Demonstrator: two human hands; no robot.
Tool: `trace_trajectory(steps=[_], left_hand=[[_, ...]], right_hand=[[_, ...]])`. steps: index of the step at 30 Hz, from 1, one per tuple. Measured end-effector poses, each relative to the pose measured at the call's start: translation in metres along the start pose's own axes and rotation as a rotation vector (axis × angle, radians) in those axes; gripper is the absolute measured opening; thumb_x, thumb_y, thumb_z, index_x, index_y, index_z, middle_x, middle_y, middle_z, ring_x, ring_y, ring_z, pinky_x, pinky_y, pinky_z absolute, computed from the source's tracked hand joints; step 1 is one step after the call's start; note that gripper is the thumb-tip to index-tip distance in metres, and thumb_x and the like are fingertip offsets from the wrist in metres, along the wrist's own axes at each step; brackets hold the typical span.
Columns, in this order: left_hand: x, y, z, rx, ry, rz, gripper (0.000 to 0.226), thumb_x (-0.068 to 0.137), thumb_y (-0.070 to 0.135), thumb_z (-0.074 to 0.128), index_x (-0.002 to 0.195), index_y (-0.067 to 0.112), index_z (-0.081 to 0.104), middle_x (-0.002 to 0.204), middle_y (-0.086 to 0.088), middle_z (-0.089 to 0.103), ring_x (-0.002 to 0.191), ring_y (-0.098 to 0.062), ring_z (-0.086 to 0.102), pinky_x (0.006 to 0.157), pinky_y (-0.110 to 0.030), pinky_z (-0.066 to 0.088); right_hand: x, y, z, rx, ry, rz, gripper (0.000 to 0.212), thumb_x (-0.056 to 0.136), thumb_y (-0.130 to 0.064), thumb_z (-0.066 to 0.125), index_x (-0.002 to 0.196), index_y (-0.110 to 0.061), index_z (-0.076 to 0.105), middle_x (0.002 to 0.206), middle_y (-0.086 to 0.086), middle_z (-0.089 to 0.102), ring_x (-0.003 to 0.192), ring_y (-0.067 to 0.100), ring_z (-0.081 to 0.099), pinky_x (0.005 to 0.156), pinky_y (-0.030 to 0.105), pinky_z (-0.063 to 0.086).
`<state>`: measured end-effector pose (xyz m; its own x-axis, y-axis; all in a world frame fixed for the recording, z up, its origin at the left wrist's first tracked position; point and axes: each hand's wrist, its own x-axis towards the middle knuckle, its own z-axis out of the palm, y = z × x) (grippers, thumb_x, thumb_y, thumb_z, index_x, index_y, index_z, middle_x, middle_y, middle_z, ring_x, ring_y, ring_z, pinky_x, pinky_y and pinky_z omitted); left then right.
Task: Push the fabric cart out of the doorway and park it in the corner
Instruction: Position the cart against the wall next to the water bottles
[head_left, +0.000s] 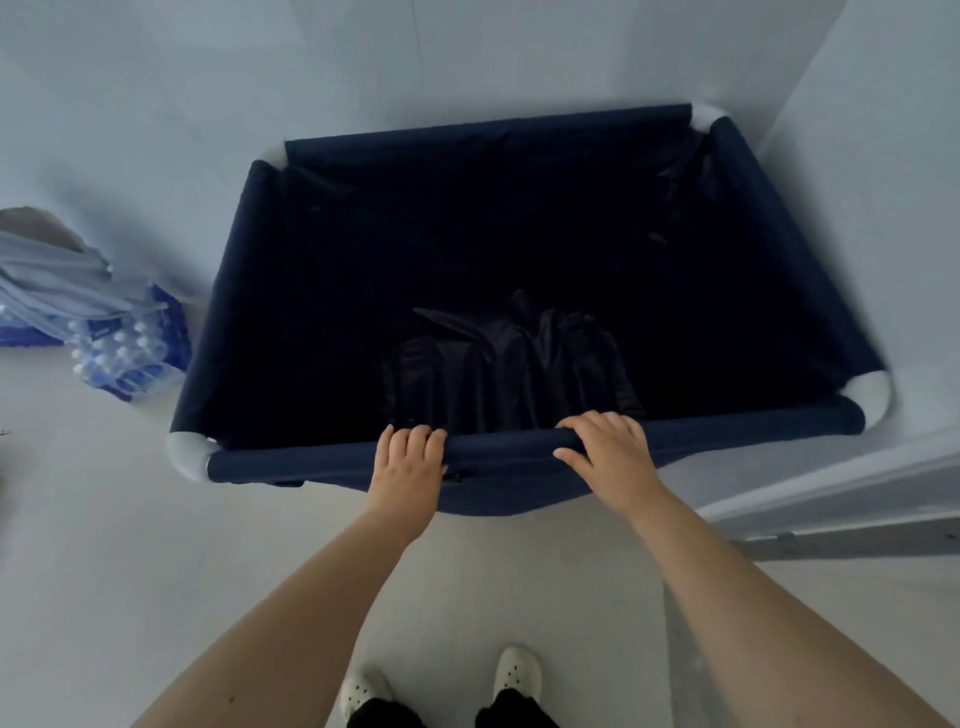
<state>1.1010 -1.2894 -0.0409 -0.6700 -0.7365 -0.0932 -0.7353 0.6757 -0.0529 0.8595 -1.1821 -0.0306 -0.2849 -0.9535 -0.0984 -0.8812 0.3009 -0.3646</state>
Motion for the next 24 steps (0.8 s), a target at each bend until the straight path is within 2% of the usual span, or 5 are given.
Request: trace_trajectory(steps=[8, 13, 20, 24], left_hand=[[-0.003, -0.036, -0.003, 0.019, -0.117, 0.022, 0.042, 0.096, 0.025, 0.04, 0.134, 0.01, 0.036, 0.128, -0.01, 0.048, 0.116, -0.031, 0.044, 0.113, -0.046, 0.022], [-0.007, -0.039, -0.006, -0.014, -0.092, -0.011, 0.04, 0.092, 0.022, 0.048, 0.129, 0.005, 0.044, 0.121, -0.014, 0.054, 0.109, -0.035, 0.05, 0.107, -0.048, 0.032], [-0.009, -0.06, -0.005, -0.025, -0.068, -0.032, 0.043, 0.091, 0.027, 0.052, 0.128, 0.006, 0.045, 0.121, -0.014, 0.055, 0.108, -0.035, 0.051, 0.105, -0.048, 0.034], [-0.012, -0.085, -0.002, -0.025, -0.091, -0.038, 0.045, 0.092, 0.03, 0.049, 0.131, 0.008, 0.041, 0.126, -0.012, 0.051, 0.112, -0.033, 0.047, 0.108, -0.047, 0.03]], right_hand=[[-0.002, -0.028, 0.022, 0.009, 0.029, -0.008, 0.037, 0.089, -0.046, 0.049, 0.12, -0.024, 0.051, 0.111, -0.006, 0.058, 0.104, 0.018, 0.048, 0.101, 0.034, 0.025], [0.004, -0.035, 0.026, -0.005, 0.025, -0.02, 0.038, 0.089, -0.046, 0.049, 0.12, -0.024, 0.051, 0.112, -0.005, 0.058, 0.105, 0.019, 0.048, 0.102, 0.035, 0.024], [0.024, -0.052, 0.03, -0.034, -0.009, -0.043, 0.037, 0.091, -0.046, 0.047, 0.121, -0.024, 0.049, 0.113, -0.004, 0.057, 0.106, 0.02, 0.047, 0.104, 0.037, 0.024], [0.035, -0.075, 0.035, -0.04, -0.041, -0.045, 0.037, 0.091, -0.045, 0.045, 0.122, -0.024, 0.048, 0.114, -0.004, 0.057, 0.108, 0.02, 0.047, 0.104, 0.038, 0.024]])
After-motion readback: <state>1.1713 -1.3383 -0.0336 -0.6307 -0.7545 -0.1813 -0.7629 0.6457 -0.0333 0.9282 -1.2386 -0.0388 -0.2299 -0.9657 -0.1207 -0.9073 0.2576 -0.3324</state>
